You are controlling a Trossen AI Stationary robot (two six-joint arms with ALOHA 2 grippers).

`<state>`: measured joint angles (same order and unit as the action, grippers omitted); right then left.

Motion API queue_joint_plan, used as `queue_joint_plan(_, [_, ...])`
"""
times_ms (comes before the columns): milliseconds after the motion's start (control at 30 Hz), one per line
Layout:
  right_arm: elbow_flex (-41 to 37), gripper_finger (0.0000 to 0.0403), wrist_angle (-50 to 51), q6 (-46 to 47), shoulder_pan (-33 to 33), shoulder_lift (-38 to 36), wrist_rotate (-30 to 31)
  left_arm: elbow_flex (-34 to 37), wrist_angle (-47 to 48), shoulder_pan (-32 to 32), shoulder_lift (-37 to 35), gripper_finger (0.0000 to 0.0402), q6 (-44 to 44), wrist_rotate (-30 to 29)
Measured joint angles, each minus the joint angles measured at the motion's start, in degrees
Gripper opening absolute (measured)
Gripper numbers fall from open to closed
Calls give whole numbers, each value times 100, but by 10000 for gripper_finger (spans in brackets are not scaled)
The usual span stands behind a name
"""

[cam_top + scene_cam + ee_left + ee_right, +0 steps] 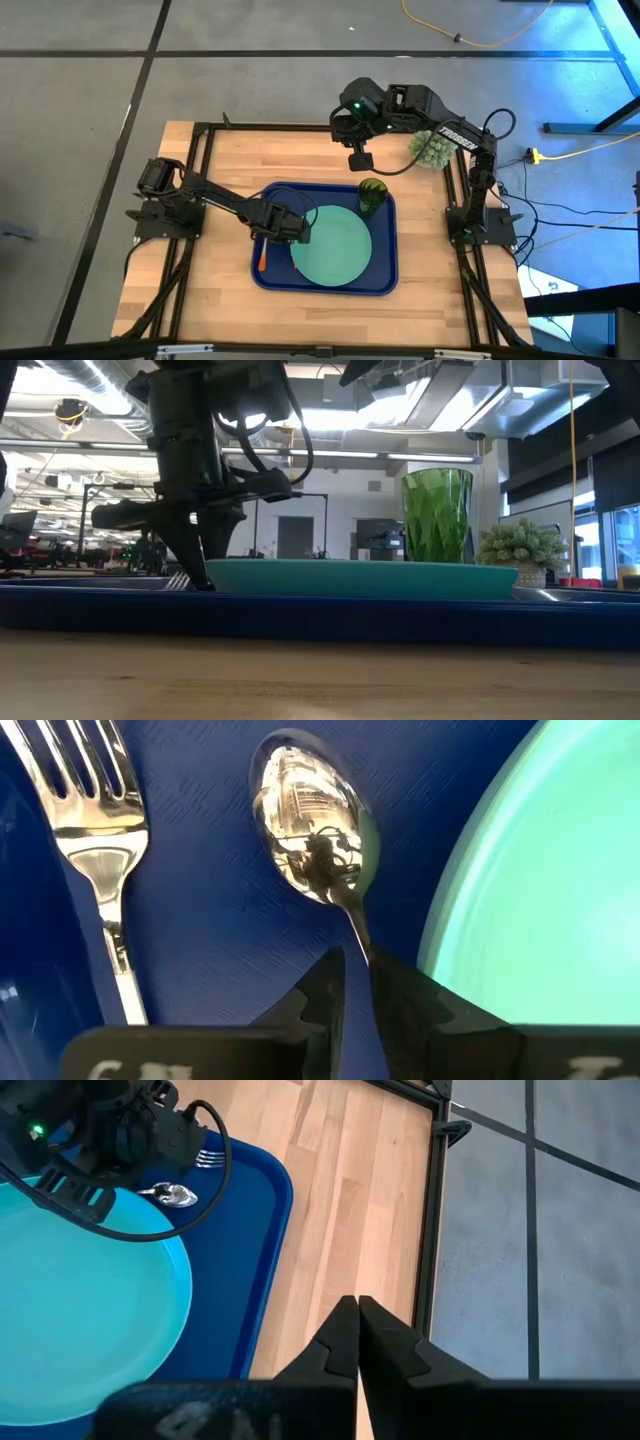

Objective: Pick and place plate/cup/fork/spoon on tray
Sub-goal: Put the orange spoon on the left of the green plate on the blue tray

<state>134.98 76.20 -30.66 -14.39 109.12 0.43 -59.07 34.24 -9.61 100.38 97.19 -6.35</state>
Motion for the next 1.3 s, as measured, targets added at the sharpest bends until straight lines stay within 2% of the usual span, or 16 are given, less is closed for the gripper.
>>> queue_joint_plan(267, [0, 5, 0, -3, 0, 0, 0, -3, -51, 45, -4, 46, -21, 361])
queue_joint_plan(500, [0, 5, 22, -6, 0, 0, 0, -202, 113, 36, 2, 46, -237, 397])
queue_joint_plan(733, [0, 5, 200, -6, -1, 0, 0, -295, 689, 39, 2, 46, -282, 341])
queue_joint_plan(967, [0, 5, 216, -4, 0, 0, 0, -306, 437, 67, 0, 46, -428, 185])
queue_joint_plan(1133, [0, 5, 219, -2, 0, 0, 0, -306, 392, 145, 0, 46, -337, -139])
queue_joint_plan(1300, [0, 5, 231, -2, 0, 0, 0, -306, 162, 190, 21, 46, -311, -97])
